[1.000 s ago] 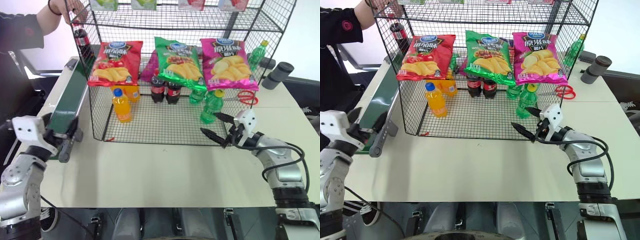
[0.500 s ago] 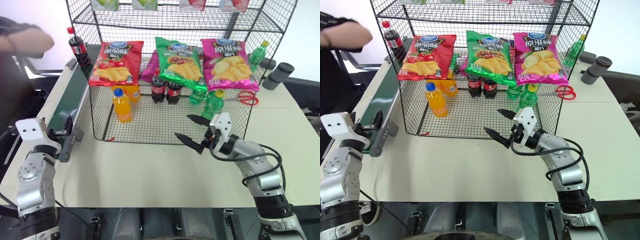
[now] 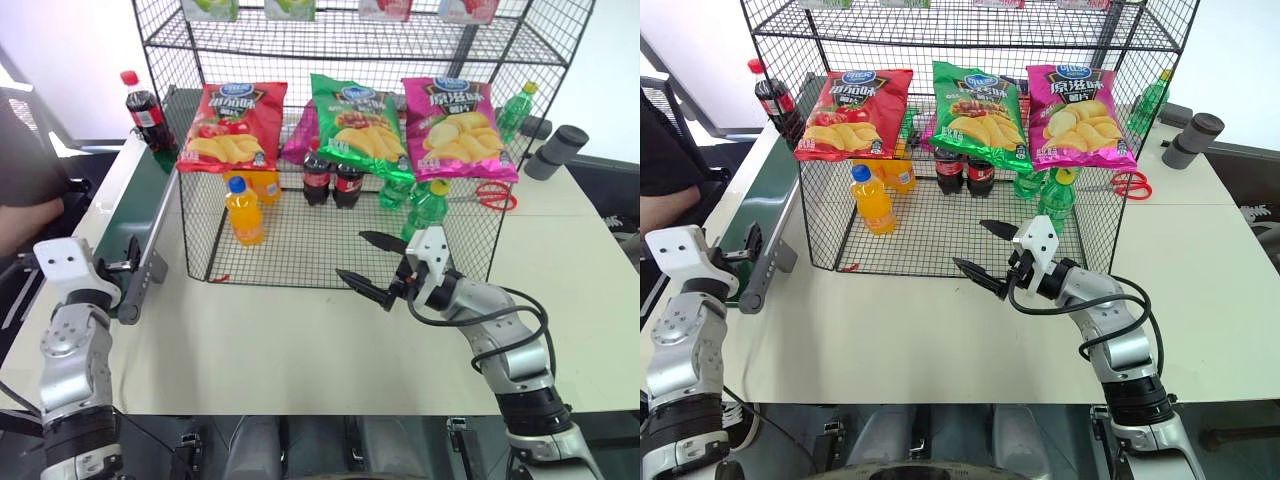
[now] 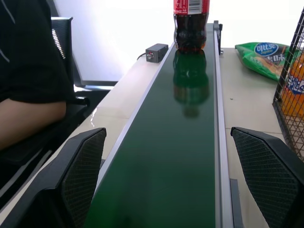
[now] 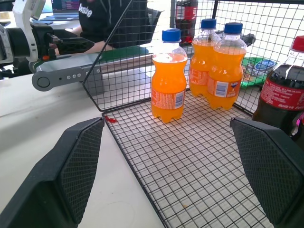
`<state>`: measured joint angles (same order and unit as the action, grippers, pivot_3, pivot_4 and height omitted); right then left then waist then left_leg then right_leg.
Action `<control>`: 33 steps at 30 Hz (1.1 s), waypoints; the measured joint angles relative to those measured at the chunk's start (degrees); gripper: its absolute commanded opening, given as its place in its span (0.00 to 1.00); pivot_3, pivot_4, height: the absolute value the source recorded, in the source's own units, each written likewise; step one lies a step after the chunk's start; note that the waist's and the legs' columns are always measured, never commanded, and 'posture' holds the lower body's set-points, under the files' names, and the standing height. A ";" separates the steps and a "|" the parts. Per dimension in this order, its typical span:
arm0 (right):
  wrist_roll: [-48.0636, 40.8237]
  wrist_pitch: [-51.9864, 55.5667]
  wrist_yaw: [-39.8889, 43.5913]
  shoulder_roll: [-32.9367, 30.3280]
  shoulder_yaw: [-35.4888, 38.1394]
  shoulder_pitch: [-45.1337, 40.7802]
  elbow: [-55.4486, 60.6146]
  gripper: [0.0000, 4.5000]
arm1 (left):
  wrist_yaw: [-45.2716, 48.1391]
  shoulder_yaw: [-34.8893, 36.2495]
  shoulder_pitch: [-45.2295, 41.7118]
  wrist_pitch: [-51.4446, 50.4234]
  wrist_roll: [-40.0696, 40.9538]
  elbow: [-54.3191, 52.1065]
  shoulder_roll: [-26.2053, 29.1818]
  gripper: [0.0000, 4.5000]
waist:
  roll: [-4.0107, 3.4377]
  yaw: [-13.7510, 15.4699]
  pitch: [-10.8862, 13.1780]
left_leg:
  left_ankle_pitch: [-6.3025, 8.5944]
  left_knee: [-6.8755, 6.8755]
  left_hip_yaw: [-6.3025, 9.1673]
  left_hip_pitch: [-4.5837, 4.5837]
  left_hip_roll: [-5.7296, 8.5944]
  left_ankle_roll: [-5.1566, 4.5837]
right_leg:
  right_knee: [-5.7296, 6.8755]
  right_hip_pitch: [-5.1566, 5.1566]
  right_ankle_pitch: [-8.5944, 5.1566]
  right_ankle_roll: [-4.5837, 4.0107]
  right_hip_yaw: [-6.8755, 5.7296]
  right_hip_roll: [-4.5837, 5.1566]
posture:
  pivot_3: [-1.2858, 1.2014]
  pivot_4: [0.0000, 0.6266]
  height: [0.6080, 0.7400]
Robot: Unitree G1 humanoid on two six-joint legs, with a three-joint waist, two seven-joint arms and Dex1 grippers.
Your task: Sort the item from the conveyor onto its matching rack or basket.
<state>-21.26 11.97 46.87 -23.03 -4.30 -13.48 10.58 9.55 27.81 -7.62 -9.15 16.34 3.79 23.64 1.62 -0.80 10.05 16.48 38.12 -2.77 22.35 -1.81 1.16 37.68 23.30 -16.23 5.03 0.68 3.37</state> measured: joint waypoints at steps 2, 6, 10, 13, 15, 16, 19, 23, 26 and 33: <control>0.23 -0.20 0.00 0.01 0.00 -0.23 -0.23 0.98 | 0.01 0.00 -0.14 0.04 0.01 0.25 0.00 1.00 | 0.00 -0.01 0.00 | 0.00 0.00 0.00 0.00 0.00 0.00 | 0.00 0.00 0.00 0.00 0.00 0.00 | 0.52 0.24 1.00; 0.31 -0.42 -0.03 0.14 0.00 -0.25 -0.83 0.98 | 0.69 -0.02 -0.32 0.34 0.47 0.59 -0.04 1.00 | 0.00 0.01 0.00 | 0.00 0.00 0.00 0.00 0.00 0.00 | 0.00 0.00 0.00 0.00 -0.01 0.01 | 0.52 0.24 1.00; 0.32 -0.63 -0.07 0.16 0.00 -0.25 -0.83 0.98 | 2.23 -0.18 -0.66 0.75 0.62 0.60 -0.06 1.00 | 0.01 0.01 0.00 | 0.00 0.00 0.00 0.00 0.00 0.00 | 0.00 0.00 0.00 0.00 -0.01 0.02 | 0.52 0.24 1.00; 0.32 -0.66 -0.18 0.18 0.00 -0.24 -0.83 0.98 | 1.83 -0.48 -0.80 0.75 0.18 0.61 -0.06 1.00 | 0.01 -0.02 0.00 | 0.00 0.00 0.00 0.00 0.00 0.00 | 0.00 0.00 0.00 0.00 0.00 0.02 | 0.52 0.24 1.00; 0.32 -0.66 -0.21 0.19 0.00 -0.24 -0.84 0.98 | 1.59 -0.49 -0.98 0.75 -0.12 0.64 -0.05 1.00 | 0.01 0.00 0.00 | 0.00 0.00 0.00 0.00 0.00 0.00 | 0.00 0.00 0.00 0.00 -0.01 0.02 | 0.52 0.24 1.00; 0.32 -0.66 -0.21 0.19 0.00 -0.25 -0.86 0.98 | 1.59 -0.49 -1.06 0.79 -0.18 0.67 -0.05 1.00 | 0.01 0.01 0.00 | 0.00 0.00 0.00 0.00 0.00 0.00 | 0.00 0.00 0.00 0.00 -0.01 0.02 | 0.52 0.24 1.00; 0.32 -0.67 -0.20 0.19 0.00 -0.57 -1.27 0.98 | 1.56 -0.51 -1.19 1.01 -0.72 1.12 -0.04 1.00 | 0.01 -0.02 0.00 | 0.00 0.00 0.00 0.00 0.00 0.00 | 0.00 0.00 0.00 0.00 -0.01 0.02 | 0.52 0.24 1.00; 0.32 -0.73 -0.22 0.24 0.00 -0.67 -1.63 0.98 | 1.49 -0.52 -1.18 1.12 -0.87 1.22 -0.05 1.00 | 0.01 0.01 0.00 | 0.00 0.00 0.00 0.00 0.00 0.00 | 0.00 0.00 0.00 0.00 -0.01 0.02 | 0.52 0.24 1.00; 0.33 -0.79 -0.20 0.55 0.00 -0.73 -1.92 0.98 | 1.29 -0.52 -1.15 1.24 -0.89 1.22 -0.05 1.00 | 0.01 0.00 0.00 | 0.00 0.00 0.00 0.00 0.00 0.00 | 0.00 0.01 0.00 0.00 -0.01 0.02 | 0.52 0.24 1.00; 0.30 -1.17 -0.01 0.79 0.00 -1.36 -1.94 0.98 | 0.59 -0.51 -1.08 1.37 -0.88 1.22 -0.07 1.00 | 0.01 0.00 0.00 | 0.00 0.00 0.00 0.01 0.00 0.00 | 0.00 0.01 0.00 0.00 -0.01 0.04 | 0.52 0.24 1.00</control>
<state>-20.96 10.80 46.86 -22.24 -4.31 -14.84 8.64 10.14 27.30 -8.71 -7.78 15.47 5.01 23.56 1.62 -0.80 10.04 16.48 38.12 -2.77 22.36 -1.81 1.16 37.68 23.31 -16.23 5.03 0.67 3.41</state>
